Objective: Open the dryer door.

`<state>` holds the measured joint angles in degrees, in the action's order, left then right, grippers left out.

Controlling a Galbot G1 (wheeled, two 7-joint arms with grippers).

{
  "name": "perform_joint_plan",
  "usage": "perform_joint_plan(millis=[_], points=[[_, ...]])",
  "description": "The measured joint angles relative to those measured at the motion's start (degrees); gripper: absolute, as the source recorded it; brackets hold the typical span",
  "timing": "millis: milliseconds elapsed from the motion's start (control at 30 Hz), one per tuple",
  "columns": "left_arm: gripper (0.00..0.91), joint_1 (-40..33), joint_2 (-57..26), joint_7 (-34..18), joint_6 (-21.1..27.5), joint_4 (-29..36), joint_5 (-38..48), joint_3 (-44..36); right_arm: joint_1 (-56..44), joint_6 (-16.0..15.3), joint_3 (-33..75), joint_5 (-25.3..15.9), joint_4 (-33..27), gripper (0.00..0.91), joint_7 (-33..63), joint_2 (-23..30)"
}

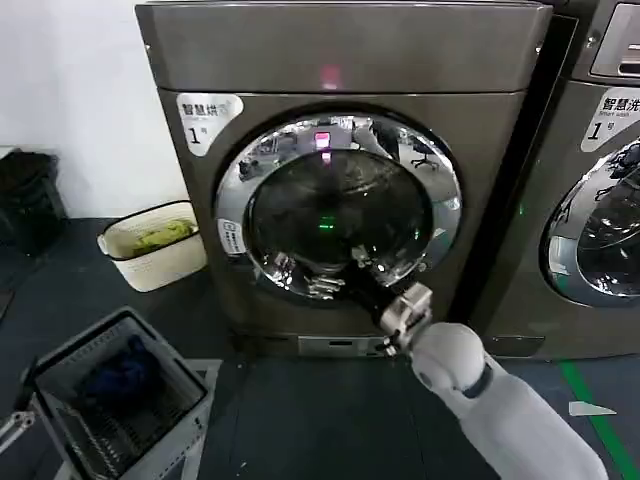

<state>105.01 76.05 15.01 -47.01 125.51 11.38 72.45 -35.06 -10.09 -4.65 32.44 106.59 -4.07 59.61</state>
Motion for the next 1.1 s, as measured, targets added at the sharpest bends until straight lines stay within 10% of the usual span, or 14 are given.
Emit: perform_joint_plan(millis=[1100], points=[[0.907,1.30,2.03,0.05,-0.19,0.52,-0.76,0.37,9.07,-1.44,-7.33,-4.28,-14.07,0.907,2.55,13.60]])
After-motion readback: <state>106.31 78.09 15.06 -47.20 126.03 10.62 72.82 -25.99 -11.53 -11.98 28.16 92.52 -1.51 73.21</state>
